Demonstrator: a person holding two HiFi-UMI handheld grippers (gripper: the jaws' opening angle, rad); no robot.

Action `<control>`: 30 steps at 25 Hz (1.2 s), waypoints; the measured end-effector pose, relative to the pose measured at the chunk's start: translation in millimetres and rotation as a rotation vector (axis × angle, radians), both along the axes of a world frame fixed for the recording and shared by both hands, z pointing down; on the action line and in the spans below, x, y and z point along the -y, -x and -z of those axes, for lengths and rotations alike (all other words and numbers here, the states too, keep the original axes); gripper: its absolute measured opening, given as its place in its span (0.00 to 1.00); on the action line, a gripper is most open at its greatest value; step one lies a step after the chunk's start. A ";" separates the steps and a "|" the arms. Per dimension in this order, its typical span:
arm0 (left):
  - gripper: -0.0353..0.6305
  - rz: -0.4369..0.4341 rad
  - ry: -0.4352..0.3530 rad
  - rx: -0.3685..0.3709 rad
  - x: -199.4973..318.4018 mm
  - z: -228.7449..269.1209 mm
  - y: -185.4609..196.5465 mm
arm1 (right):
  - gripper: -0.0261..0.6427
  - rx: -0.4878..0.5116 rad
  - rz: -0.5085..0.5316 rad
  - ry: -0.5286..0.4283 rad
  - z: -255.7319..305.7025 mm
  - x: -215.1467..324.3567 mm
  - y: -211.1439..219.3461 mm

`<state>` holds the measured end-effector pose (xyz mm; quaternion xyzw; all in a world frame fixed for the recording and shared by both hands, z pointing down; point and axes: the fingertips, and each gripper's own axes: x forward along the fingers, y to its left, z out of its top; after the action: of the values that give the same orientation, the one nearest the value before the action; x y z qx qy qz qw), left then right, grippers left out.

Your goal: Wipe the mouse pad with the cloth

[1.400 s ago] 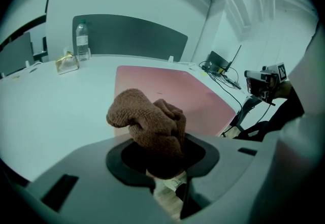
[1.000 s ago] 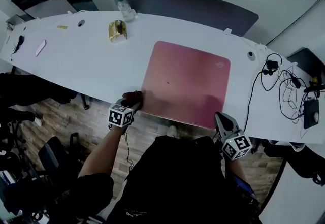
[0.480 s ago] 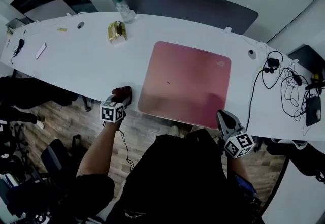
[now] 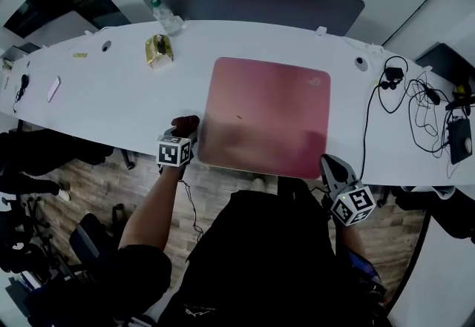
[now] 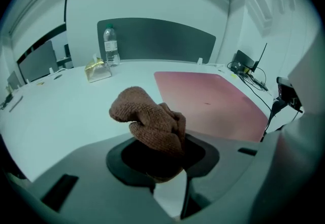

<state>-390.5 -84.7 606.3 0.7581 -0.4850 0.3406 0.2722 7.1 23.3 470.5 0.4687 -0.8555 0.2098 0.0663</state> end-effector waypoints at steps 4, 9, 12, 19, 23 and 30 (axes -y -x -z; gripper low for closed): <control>0.26 -0.039 0.023 -0.014 -3.0 -4.4 -23.9 | 0.08 0.005 -0.023 0.001 -1.9 -2.2 -5.4; 0.26 -0.024 0.032 -0.011 -3.1 -4.8 -37.2 | 0.08 0.013 -0.037 0.004 -5.5 -2.2 -11.0; 0.25 -0.025 0.037 0.019 -6.3 -4.6 -40.8 | 0.07 0.024 -0.041 0.005 -5.8 -1.2 -11.1; 0.25 -0.071 0.033 0.077 -10.6 -4.1 -68.9 | 0.08 0.039 -0.039 -0.004 -5.8 5.6 -15.5; 0.25 -0.116 0.048 0.069 -18.5 -9.3 -101.9 | 0.08 0.040 -0.040 -0.003 -7.1 4.9 -23.5; 0.25 -0.148 0.073 -0.022 -28.2 -10.2 -159.8 | 0.08 0.048 -0.037 0.000 -8.3 -0.1 -43.3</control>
<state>-230.7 -56.5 616.5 0.7852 -0.4119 0.3687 0.2792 50.4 23.4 478.9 0.4794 -0.8480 0.2220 0.0418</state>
